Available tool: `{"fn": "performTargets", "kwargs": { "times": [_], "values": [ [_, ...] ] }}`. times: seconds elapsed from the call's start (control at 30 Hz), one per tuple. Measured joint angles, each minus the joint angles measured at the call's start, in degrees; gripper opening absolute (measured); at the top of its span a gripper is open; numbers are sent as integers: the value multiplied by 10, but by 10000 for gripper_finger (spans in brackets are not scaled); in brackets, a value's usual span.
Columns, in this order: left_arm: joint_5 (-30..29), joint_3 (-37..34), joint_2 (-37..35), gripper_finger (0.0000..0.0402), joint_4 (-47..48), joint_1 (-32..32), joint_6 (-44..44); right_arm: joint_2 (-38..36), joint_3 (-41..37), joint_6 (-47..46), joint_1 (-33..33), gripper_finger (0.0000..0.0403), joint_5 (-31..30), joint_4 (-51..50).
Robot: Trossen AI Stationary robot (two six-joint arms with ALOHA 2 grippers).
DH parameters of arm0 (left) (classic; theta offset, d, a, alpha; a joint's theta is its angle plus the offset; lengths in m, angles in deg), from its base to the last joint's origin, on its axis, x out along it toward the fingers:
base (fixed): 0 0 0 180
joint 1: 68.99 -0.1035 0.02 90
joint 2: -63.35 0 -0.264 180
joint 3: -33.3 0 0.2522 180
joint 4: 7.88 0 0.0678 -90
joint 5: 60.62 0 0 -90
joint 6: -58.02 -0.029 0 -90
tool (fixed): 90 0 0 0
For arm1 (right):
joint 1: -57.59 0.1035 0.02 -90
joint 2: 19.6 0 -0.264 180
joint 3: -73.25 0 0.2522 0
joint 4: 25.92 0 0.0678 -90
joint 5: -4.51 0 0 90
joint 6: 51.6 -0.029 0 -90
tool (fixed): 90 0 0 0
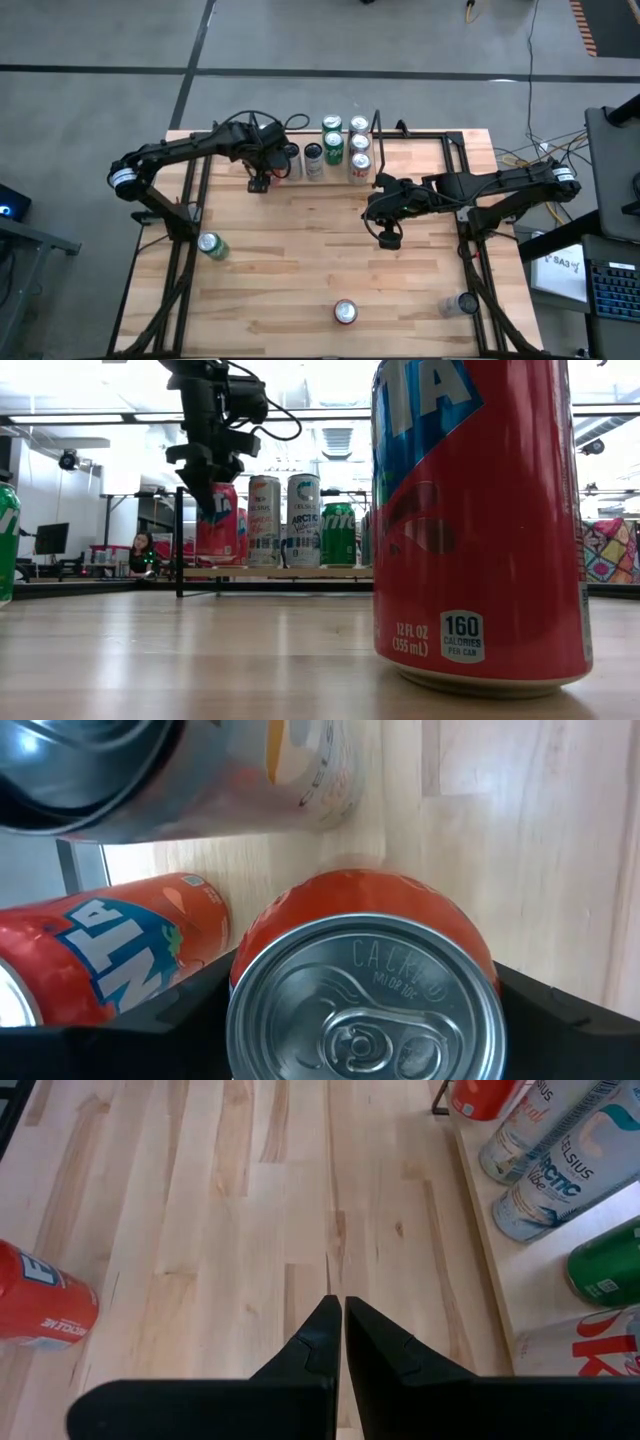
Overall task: Sort soda cans
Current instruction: Put the left red soda can on the shelf and align it with the other red soda can
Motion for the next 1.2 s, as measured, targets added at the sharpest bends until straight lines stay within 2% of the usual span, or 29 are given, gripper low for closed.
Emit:
{"fn": "performTargets", "kwargs": {
  "times": [1.2],
  "values": [
    [0, -7, 0, 288, -16, -5, 6, 0, 0, -1, 0, 9, 0, -3]
  ]
}}
